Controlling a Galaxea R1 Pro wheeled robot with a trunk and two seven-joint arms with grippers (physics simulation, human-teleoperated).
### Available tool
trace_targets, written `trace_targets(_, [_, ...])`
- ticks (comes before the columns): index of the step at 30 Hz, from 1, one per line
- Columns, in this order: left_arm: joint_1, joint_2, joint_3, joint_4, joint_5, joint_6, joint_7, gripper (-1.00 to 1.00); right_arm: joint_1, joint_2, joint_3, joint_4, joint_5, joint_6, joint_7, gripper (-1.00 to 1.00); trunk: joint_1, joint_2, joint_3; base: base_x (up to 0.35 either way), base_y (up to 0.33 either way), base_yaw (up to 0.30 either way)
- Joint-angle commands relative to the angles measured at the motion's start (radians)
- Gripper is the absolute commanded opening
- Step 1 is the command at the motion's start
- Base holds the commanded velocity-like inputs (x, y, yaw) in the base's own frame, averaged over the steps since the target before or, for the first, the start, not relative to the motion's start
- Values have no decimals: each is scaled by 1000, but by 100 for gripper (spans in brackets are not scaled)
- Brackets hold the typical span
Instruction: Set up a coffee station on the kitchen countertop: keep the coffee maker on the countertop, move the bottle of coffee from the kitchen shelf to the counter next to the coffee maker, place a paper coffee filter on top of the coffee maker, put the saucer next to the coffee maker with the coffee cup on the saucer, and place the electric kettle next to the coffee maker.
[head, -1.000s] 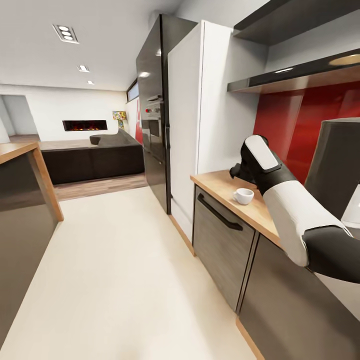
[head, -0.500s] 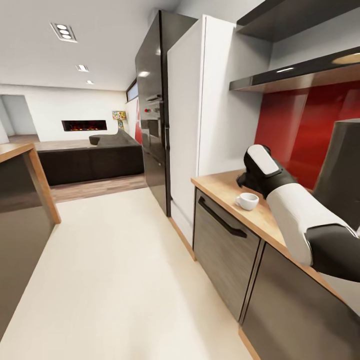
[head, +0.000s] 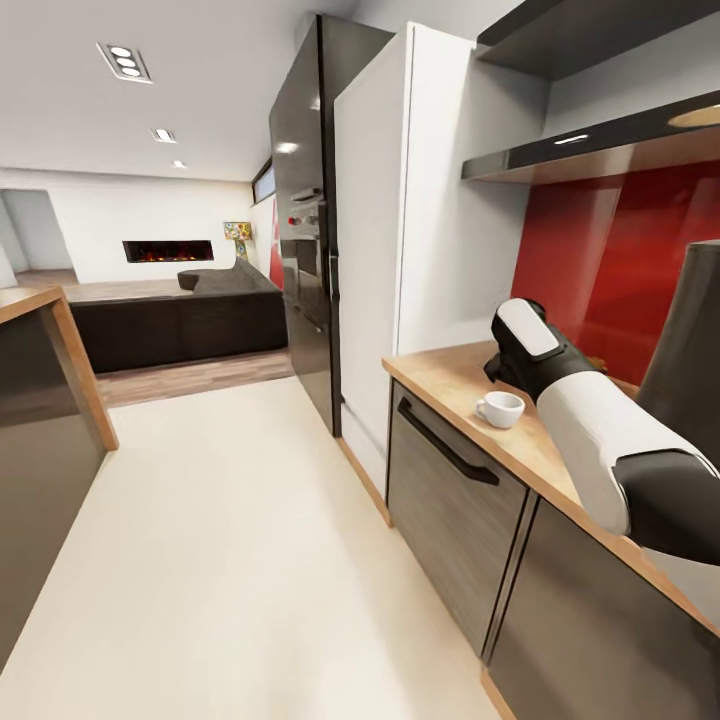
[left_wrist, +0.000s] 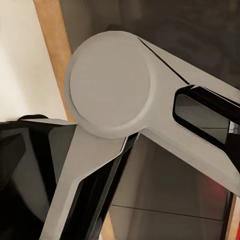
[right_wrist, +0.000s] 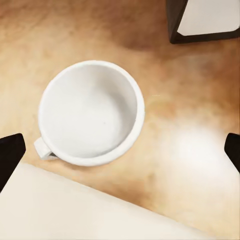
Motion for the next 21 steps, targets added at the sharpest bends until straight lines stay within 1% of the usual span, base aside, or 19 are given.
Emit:
trace_targets(1, [-1, 1, -9, 0, 8, 3, -3, 100, -1, -4, 8, 3, -9, 10, -6, 100, 0, 0, -1, 171, 0, 0])
trace_targets(5, [-1, 1, -9, 0, 8, 3, -3, 100, 0, -14, 8, 12, -9, 9, -5, 100, 0, 0, -1, 122, 0, 0])
trace_targets(6, [-1, 0, -9, 0, 8, 3, -3, 100, 0, -23, 8, 14, -9, 9, -3, 100, 0, 0, -1, 19, 0, 0])
trace_targets(13, [-1, 0, -9, 0, 8, 3, -3, 100, 0, -42, 8, 32, -12, 7, 2, 100, 0, 0, -1, 7, 0, 0])
trace_targets(18, [-1, 0, -9, 0, 8, 3, -3, 100, 2, -47, 8, 37, -11, 6, 7, 100, 0, 0, -1, 0, 0, 0])
trace_targets(21, [-1, 0, -9, 0, 8, 3, -3, 100, 2, -49, 8, 72, -12, 5, 38, 100, 0, 0, -1, 0, 0, 0])
